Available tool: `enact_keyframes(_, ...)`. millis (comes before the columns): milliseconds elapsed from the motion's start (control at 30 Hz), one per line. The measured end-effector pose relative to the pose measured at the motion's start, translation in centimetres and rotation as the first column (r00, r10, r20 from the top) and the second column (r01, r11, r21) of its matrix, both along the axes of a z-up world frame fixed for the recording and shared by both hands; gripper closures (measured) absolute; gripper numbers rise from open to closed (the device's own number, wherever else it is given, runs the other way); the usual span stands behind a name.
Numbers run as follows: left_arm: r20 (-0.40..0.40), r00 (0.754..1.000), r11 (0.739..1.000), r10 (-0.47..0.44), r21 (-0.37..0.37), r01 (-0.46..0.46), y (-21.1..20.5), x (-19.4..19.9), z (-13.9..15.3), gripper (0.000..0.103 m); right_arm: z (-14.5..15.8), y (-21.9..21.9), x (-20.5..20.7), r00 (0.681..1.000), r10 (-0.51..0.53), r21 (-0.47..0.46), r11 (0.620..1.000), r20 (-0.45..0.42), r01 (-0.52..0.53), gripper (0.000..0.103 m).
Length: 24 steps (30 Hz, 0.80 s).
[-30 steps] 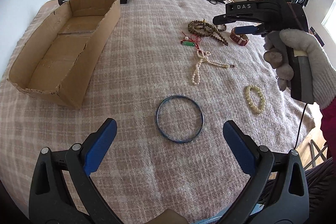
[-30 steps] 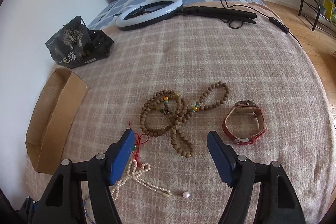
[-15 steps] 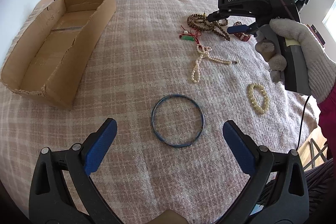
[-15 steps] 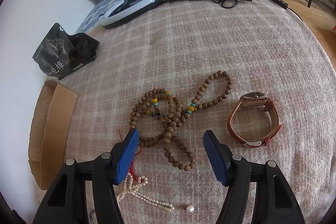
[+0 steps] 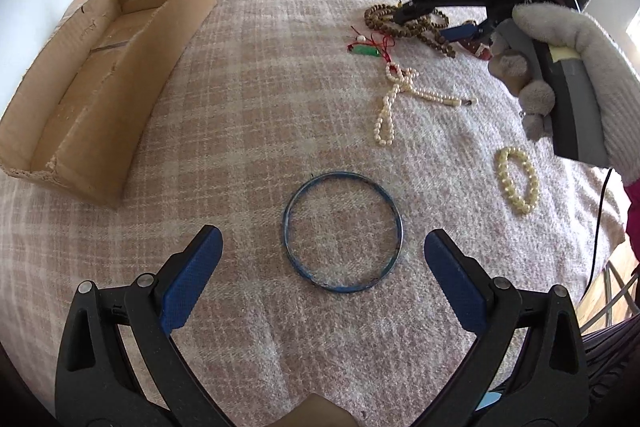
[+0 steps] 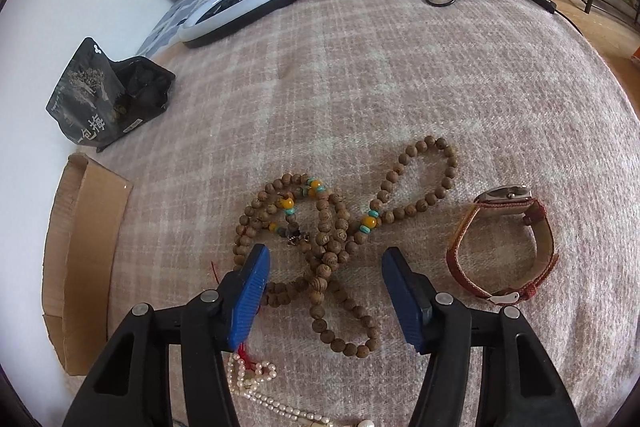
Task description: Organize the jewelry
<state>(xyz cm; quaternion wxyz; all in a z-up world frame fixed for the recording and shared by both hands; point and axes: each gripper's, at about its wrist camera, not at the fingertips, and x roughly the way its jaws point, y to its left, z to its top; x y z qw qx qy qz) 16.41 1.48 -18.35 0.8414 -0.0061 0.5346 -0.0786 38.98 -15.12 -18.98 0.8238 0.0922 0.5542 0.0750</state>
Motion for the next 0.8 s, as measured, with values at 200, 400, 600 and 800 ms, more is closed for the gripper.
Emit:
enact_keyframes(200,-0.010,1.000,0.998,-0.005,0.066,0.006,-0.9,0.6,-1.3,0.000,-0.2,0.3,0.2,1.000,0.005,-0.021,1.000,0.008,-0.005,0.041)
enact_keyframes(400,-0.044,0.999,0.998,0.010,0.057,-0.007,-0.4,1.8,-2.3,0.000,-0.4,0.7,0.5,1.000,0.020,-0.055,0.998,0.012,-0.020,0.041)
enact_keyframes(600,-0.056,0.998,0.999,0.013,0.037,-0.011,0.0,2.6,-2.7,0.000,-0.5,1.4,0.5,0.999,0.045,-0.143,0.989,0.021,-0.042,0.052)
enact_keyframes(800,-0.042,0.999,0.998,-0.003,0.058,0.005,-0.2,2.4,-2.5,0.011,-0.3,1.6,0.2,0.996,0.078,-0.134,0.988,0.037,-0.072,0.079)
